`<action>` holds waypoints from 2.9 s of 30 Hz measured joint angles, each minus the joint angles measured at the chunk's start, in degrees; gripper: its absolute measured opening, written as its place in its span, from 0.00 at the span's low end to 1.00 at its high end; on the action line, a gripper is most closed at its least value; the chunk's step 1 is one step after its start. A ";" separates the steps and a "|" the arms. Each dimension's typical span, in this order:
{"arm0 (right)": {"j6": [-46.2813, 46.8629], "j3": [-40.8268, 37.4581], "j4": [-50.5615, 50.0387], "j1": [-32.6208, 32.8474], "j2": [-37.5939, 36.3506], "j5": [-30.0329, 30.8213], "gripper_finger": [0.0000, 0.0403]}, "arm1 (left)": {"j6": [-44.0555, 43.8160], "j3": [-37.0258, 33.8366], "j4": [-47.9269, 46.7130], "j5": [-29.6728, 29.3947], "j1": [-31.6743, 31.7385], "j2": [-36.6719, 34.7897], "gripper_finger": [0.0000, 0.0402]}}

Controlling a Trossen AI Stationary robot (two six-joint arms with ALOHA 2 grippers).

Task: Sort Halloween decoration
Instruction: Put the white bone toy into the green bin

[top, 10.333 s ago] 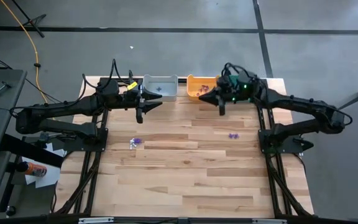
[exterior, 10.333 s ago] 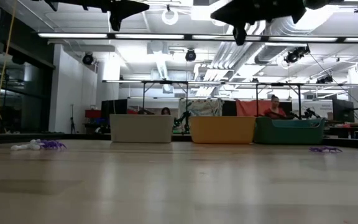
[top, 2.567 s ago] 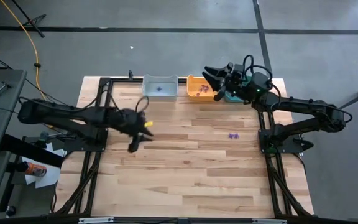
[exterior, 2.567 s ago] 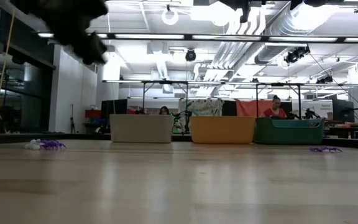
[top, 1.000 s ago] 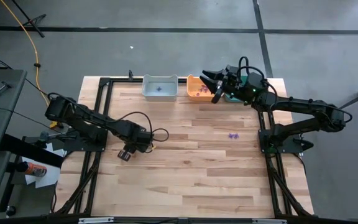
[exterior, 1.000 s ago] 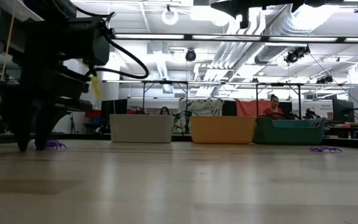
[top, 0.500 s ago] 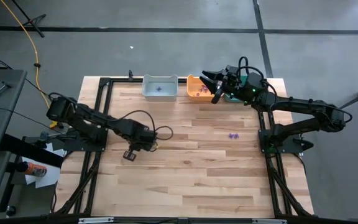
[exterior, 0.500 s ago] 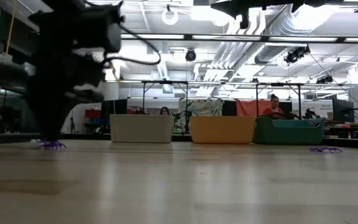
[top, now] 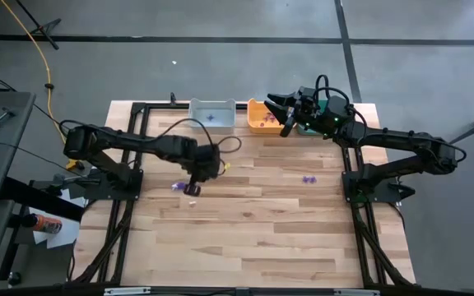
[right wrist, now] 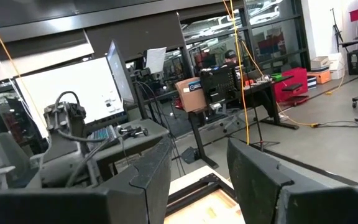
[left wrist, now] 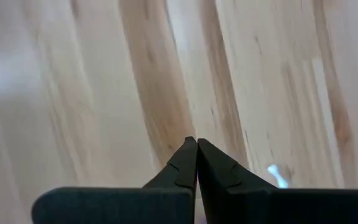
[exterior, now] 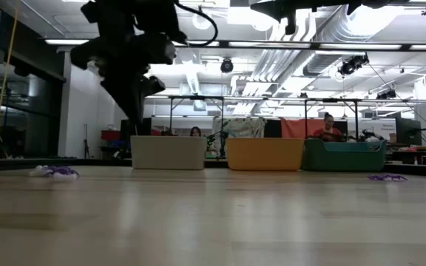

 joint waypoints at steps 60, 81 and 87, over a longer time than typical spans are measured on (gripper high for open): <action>-1.11 0.02 -9.91 -0.02 -0.02 0.24 0.38 | -34.27 -16.45 13.50 -8.24 -20.32 3.69 0.43; -1.11 0.02 -10.72 0.00 -0.02 0.24 0.38 | -37.01 -16.10 9.14 -9.08 -20.74 5.44 0.01; -1.13 0.02 -10.88 -0.01 -0.02 0.24 0.38 | -37.62 -14.96 7.91 -8.05 -20.01 4.31 0.01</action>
